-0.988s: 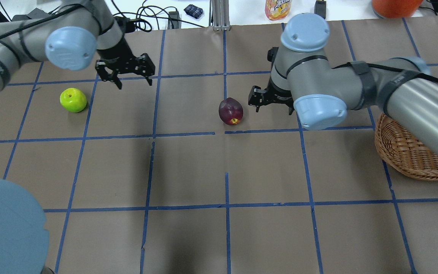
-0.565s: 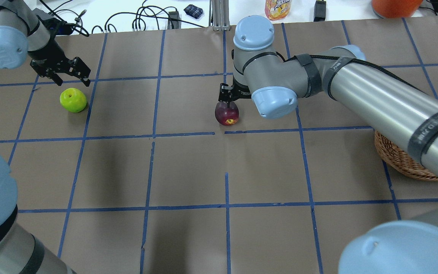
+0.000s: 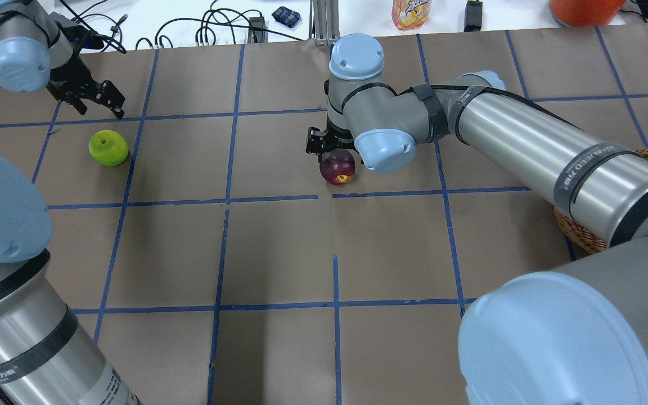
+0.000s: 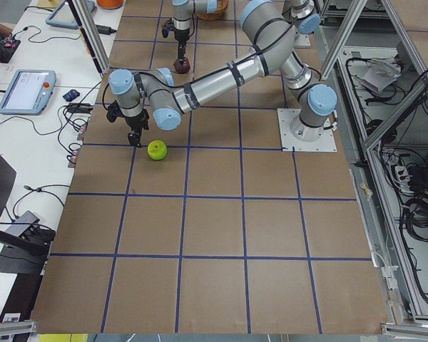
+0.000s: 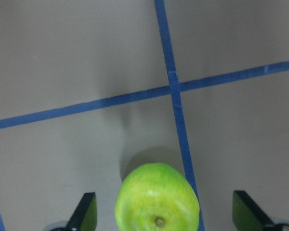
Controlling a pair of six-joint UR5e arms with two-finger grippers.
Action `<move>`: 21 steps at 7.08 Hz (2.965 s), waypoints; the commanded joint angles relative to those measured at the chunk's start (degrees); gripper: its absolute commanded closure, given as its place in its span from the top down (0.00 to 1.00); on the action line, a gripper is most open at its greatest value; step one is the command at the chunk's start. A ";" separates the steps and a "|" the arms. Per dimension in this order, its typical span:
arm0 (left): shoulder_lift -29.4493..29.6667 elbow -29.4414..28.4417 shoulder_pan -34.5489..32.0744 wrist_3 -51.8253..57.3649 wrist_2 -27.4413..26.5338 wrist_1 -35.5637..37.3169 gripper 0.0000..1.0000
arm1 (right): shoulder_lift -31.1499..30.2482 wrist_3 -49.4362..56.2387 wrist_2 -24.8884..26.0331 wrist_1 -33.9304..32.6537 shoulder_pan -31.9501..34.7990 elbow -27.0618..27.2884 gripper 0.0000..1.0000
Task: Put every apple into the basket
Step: 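Carry the purple apple into the basket while left gripper grasps the green apple, then set the green apple at table center with left gripper while right gripper returns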
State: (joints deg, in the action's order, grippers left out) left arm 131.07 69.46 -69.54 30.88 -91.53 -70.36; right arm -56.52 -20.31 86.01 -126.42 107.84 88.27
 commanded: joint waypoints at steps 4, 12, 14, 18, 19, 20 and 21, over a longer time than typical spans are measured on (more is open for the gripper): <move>1.82 3.75 0.71 -1.44 -0.48 0.31 1.00 | 2.56 1.58 0.65 -1.55 1.41 -0.03 0.55; -0.99 8.60 1.69 -3.56 -1.98 0.93 0.02 | -19.93 34.61 11.12 15.25 -35.07 10.85 0.38; -3.62 7.02 0.55 -3.28 -2.51 -1.78 0.00 | -19.95 55.89 6.31 7.91 -49.67 16.20 0.37; -8.99 6.12 -18.98 -22.13 6.00 -12.35 0.00 | -17.58 72.87 -1.19 -9.46 -62.74 24.75 0.83; -9.25 8.13 -25.06 -29.84 6.63 -12.52 0.00 | -18.01 72.96 -1.19 -9.11 -62.75 25.02 1.00; -9.34 9.45 -29.82 -39.92 6.89 -11.30 0.00 | -18.45 72.96 -1.19 -8.84 -62.66 25.02 1.00; -8.65 10.25 -34.57 -45.24 7.42 -8.07 0.00 | -20.63 72.09 -1.19 -5.97 -62.49 24.85 1.00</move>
State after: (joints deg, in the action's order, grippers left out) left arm 122.01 78.47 -98.08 -6.16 -84.74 -81.21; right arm -75.33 52.38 84.86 -134.62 45.24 113.16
